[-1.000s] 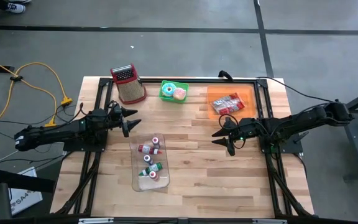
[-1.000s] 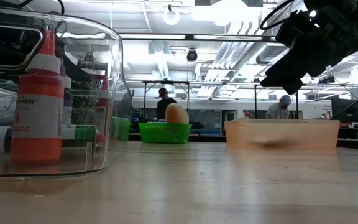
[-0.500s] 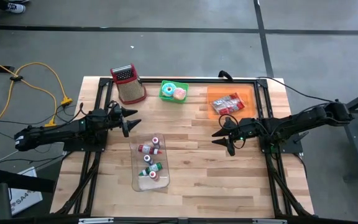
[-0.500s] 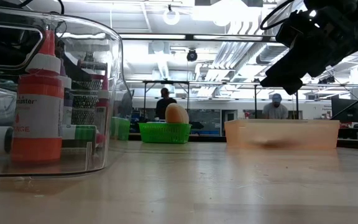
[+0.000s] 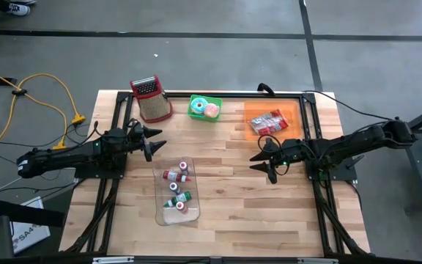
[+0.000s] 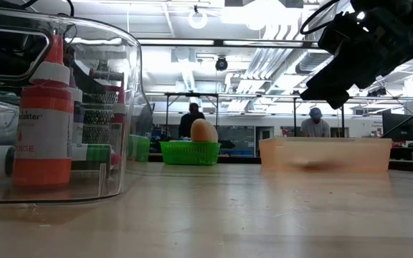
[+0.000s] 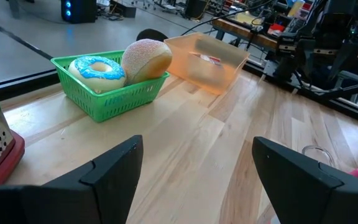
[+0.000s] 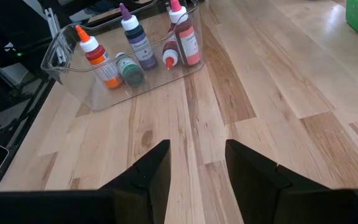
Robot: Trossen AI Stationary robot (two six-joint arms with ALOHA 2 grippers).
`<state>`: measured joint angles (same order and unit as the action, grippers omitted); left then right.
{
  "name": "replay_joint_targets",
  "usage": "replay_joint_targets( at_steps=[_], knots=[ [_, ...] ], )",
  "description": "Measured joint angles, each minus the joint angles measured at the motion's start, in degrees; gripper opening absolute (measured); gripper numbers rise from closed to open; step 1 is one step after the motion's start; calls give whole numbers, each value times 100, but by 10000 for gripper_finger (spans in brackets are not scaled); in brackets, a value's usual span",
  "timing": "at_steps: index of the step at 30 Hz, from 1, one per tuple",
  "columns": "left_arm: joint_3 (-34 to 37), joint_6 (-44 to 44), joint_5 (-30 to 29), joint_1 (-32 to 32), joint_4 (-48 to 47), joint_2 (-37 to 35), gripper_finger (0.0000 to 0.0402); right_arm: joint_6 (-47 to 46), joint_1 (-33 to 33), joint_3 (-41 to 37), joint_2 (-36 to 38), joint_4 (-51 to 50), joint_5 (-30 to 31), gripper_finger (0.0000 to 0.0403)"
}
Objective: Pick & Place Food Item
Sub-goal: Return to Home Position
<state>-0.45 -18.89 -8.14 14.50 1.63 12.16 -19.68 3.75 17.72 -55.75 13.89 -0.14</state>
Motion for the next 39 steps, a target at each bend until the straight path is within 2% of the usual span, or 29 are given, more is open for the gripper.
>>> replay_joint_targets(
  at_steps=[23, 30, 39],
  knots=[
    [0, 0, 0, 0, 0, 0, 293, 232, -2, 0, 31, 221, 36, 142],
    [0, 1, 0, 1, 31, 0, 293, 632, -58, 2, 607, 494, -319, 142],
    [0, 1, 0, 0, 24, 0, 293, 647, -249, 2, 1501, -261, -477, 142]
  ],
)
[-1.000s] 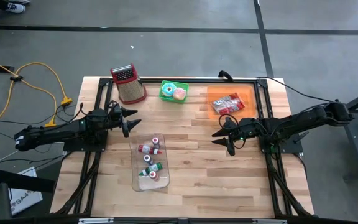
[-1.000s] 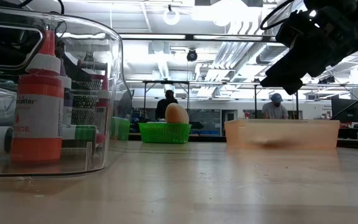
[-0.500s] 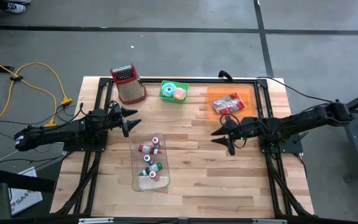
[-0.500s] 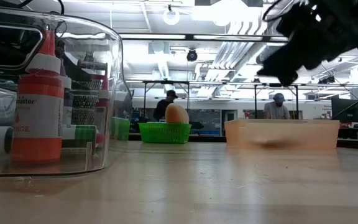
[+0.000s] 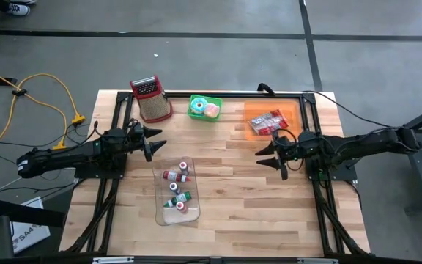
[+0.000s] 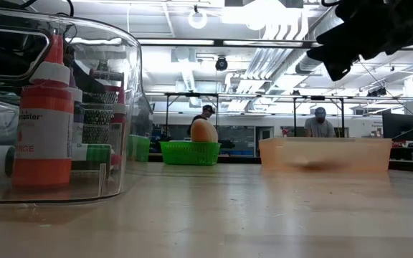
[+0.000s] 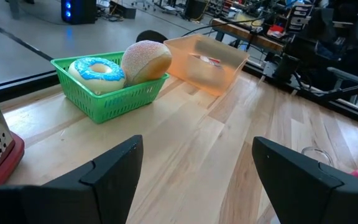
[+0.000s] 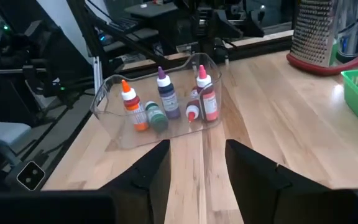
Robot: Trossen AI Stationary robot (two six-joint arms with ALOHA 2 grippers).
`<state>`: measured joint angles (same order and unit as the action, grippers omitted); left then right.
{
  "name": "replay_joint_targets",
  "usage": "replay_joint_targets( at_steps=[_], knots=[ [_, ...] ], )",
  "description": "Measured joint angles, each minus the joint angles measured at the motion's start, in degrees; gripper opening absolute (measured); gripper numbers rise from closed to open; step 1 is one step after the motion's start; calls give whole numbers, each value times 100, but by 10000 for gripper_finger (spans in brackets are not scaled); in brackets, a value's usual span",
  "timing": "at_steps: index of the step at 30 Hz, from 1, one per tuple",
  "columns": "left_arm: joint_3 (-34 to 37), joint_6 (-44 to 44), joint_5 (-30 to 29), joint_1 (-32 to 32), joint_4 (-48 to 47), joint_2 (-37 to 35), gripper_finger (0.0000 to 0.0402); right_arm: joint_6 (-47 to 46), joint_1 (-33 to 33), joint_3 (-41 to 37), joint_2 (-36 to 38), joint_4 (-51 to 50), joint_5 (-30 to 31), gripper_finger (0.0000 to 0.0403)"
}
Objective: Pick & Place Food Item
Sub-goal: Return to Home Position
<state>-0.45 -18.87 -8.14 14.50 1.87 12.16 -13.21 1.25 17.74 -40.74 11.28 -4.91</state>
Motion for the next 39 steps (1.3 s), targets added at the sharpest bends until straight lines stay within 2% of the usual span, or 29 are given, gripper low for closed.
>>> replay_joint_targets(
  at_steps=[8, 12, 19, 24, 32, 39],
  knots=[
    [0, -1, 0, 1, -6, 0, 293, 71, -102, -39, 974, -586, -65, 142],
    [0, 0, 0, 0, -9, 0, 293, 101, -100, -448, 1564, -420, -122, 142],
    [0, -1, 0, 0, -9, 0, 293, -33, -100, -1070, 2560, -305, 144, 142],
    [0, 0, 0, 2, -9, 0, 293, -39, -100, -1393, 3119, -287, -16, 142],
    [0, 0, 0, 2, -9, 0, 293, -140, -100, -1712, 3642, -308, 0, 142],
    [0, 0, 0, 0, -9, 0, 293, -219, -100, -1720, 3729, -627, 11, 142]
  ],
)
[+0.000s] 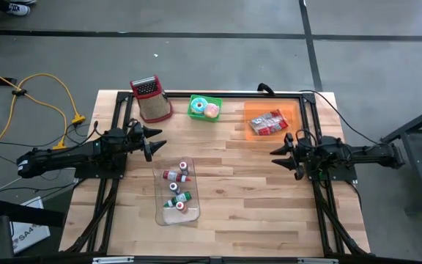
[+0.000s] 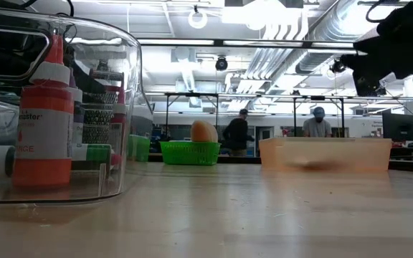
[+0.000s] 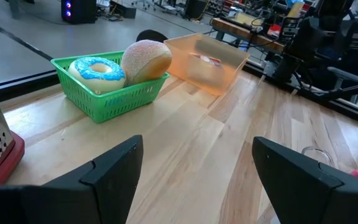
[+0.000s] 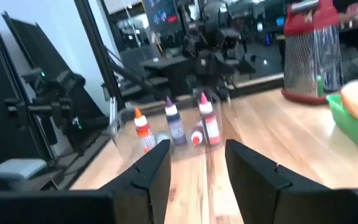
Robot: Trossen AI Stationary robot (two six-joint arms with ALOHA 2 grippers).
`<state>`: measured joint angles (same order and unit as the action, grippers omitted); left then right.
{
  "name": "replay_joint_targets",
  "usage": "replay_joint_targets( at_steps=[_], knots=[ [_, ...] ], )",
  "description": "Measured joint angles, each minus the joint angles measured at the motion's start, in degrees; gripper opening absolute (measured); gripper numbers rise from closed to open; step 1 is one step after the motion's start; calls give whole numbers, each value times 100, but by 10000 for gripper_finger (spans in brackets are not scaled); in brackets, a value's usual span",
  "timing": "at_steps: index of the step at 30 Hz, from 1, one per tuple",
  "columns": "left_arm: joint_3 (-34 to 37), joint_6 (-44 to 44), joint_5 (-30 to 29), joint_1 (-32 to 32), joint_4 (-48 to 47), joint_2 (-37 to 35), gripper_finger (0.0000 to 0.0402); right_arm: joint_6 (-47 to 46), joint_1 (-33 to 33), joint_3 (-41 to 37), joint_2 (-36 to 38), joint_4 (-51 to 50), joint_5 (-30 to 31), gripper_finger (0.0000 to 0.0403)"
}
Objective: Pick & Place Food Item
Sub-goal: Return to Home Position
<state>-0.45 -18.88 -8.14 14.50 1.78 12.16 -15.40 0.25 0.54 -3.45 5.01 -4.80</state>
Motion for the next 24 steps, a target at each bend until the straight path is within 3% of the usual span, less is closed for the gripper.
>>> replay_joint_targets(
  at_steps=[24],
  knots=[
    [0, 0, -2, 0, 0, 0, 293, -245, 0, -11, -56, -375, 173, 142]
  ],
)
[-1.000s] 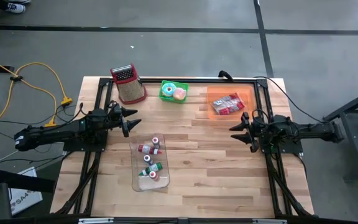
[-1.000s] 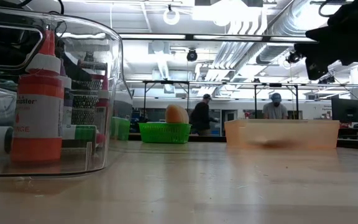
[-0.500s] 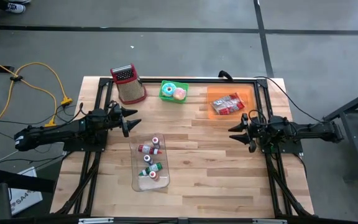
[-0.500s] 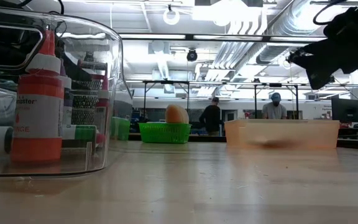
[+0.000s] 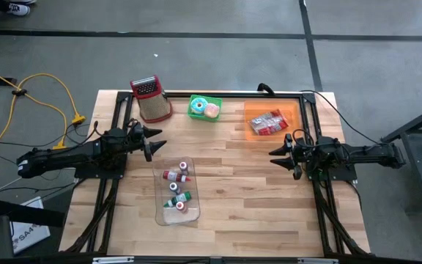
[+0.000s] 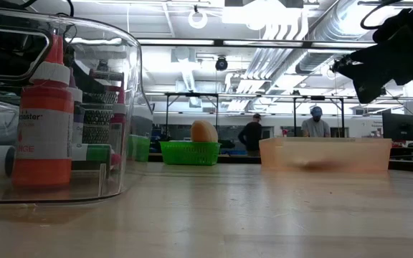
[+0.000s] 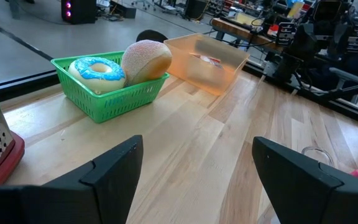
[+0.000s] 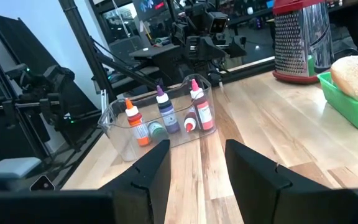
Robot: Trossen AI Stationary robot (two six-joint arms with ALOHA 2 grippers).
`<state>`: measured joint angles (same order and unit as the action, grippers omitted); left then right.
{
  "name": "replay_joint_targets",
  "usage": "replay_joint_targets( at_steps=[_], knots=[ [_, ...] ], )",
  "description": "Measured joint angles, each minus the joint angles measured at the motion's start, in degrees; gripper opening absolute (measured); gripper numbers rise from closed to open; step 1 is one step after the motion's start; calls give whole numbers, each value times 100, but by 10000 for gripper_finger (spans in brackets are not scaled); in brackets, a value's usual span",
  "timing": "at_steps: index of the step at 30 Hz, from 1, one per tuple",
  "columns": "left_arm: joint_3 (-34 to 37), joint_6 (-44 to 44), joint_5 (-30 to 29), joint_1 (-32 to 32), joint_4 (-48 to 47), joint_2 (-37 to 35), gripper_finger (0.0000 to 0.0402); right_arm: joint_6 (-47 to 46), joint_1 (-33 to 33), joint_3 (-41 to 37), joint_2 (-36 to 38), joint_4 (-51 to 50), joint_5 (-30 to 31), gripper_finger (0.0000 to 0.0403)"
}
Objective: Pick & Place Food Item
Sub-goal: Return to Home Position
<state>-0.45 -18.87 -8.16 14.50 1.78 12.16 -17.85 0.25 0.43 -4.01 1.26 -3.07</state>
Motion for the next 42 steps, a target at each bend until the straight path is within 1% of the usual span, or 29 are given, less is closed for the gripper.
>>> replay_joint_targets(
  at_steps=[8, 42],
  knots=[
    [0, -2, 0, 1, 0, 0, 293, 294, 0, -7, 0, -7, 1, 142],
    [0, 0, 0, 0, 0, 0, 293, 269, 0, -11, 0, 57, 11, 142]
  ],
)
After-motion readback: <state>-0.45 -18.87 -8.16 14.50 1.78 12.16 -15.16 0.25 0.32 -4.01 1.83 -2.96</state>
